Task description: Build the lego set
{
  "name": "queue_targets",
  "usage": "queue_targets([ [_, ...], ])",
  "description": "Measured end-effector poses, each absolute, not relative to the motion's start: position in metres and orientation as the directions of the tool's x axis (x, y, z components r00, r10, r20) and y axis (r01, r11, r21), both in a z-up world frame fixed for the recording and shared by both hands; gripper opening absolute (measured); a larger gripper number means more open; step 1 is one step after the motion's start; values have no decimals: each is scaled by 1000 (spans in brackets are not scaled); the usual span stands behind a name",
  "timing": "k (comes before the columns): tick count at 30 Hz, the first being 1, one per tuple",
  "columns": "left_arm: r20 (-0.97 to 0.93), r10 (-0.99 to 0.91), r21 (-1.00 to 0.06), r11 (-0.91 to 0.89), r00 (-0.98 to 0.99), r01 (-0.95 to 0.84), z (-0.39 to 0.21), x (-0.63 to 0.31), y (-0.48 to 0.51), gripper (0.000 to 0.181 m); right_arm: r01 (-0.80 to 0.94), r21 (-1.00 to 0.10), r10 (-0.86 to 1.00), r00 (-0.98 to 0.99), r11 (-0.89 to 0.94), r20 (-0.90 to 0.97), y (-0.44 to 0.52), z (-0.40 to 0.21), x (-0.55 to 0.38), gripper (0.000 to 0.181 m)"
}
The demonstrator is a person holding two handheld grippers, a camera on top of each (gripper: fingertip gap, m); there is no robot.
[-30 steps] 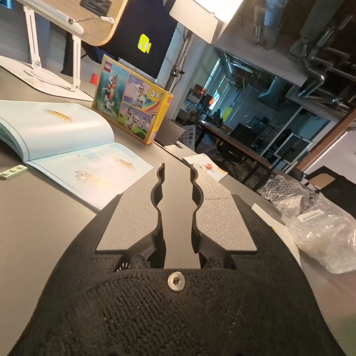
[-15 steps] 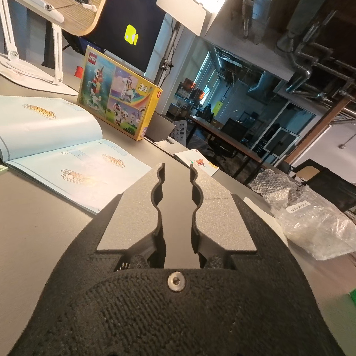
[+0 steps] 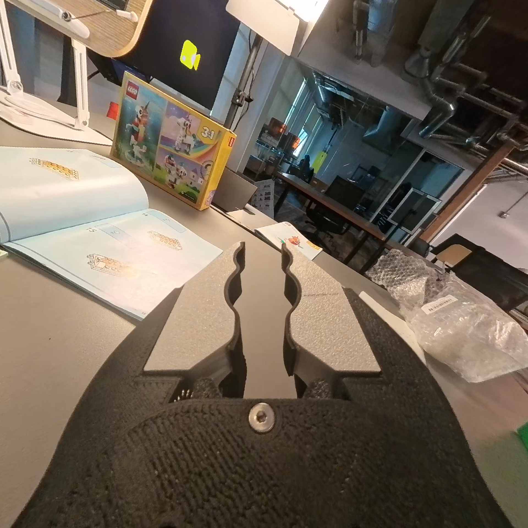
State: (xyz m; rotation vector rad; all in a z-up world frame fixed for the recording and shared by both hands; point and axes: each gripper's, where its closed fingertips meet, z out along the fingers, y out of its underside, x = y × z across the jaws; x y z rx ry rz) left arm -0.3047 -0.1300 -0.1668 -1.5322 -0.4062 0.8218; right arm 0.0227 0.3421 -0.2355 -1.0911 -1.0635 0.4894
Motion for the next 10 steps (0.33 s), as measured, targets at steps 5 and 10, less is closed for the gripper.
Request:
queue_targets([
  [5,-269,671,-963,-202,691,-179,-177,-307,-127,19,162,-890,774,444,426,452,342,-236,22,24],
  [10,-251,615,-961,-252,747,-116,-193,-305,-120,17,165,-889,773,442,428,454,341,-237,22,23],
])
